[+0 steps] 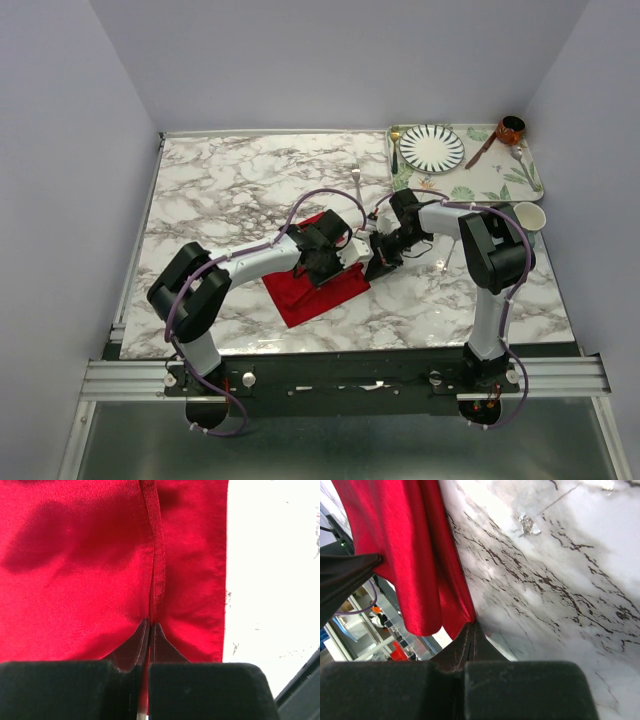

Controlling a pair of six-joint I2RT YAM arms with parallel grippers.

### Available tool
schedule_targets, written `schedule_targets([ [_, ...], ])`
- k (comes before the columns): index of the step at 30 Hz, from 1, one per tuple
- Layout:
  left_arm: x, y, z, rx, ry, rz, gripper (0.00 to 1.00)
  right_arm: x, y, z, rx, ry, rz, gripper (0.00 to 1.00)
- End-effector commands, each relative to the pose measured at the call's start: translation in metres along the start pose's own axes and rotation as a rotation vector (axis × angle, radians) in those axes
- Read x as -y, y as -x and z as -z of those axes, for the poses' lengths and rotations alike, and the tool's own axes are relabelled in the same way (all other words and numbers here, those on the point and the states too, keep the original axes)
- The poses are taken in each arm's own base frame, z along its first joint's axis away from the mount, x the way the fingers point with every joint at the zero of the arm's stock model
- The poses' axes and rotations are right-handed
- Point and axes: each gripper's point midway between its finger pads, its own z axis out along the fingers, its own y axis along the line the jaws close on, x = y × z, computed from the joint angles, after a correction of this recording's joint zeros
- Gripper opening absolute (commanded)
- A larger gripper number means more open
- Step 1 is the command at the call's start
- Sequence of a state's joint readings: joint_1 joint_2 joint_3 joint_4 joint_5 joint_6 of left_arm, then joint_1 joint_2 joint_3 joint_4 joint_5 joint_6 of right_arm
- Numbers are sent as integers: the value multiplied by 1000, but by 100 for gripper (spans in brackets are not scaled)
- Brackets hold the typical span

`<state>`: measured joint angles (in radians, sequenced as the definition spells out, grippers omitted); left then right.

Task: Fold the napkin into a case and place the utensils inside
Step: Pick up the rectangle-folded napkin at the center of the board, then fold the rectangle-folded napkin at the center of the board.

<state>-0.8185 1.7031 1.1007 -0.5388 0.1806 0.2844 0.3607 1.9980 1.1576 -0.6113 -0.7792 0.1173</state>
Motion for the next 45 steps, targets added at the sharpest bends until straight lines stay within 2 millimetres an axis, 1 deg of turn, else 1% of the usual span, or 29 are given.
schedule_targets([
  [1, 15, 6, 12, 24, -71, -3, 1, 19, -7, -10, -26, -59, -11, 1],
  [10, 34, 6, 13, 35, -143, 37, 1, 19, -7, -11, -28, -61, -12, 1],
  [16, 39, 5, 11, 25, -162, 32, 1, 19, -7, -11, -27, -62, -10, 1],
  [24, 48, -4, 6, 3, -186, 37, 1, 19, -8, -11, -28, -61, -9, 1],
  [30, 49, -12, -1, -17, -186, 39, 1, 19, -7, -11, -27, -59, -10, 1],
  [38, 52, -12, -7, -17, -206, 54, 2, 18, -8, -11, -28, -60, -14, 1],
  [41, 51, -12, -9, -22, -203, 54, 2, 15, -9, -9, -29, -49, -14, 4],
  [42, 51, -14, -10, -28, -203, 54, 2, 15, -9, -8, -30, -49, -15, 8],
  [45, 49, -15, -10, -32, -195, 46, 2, 12, -9, -2, -29, -52, -3, 13],
])
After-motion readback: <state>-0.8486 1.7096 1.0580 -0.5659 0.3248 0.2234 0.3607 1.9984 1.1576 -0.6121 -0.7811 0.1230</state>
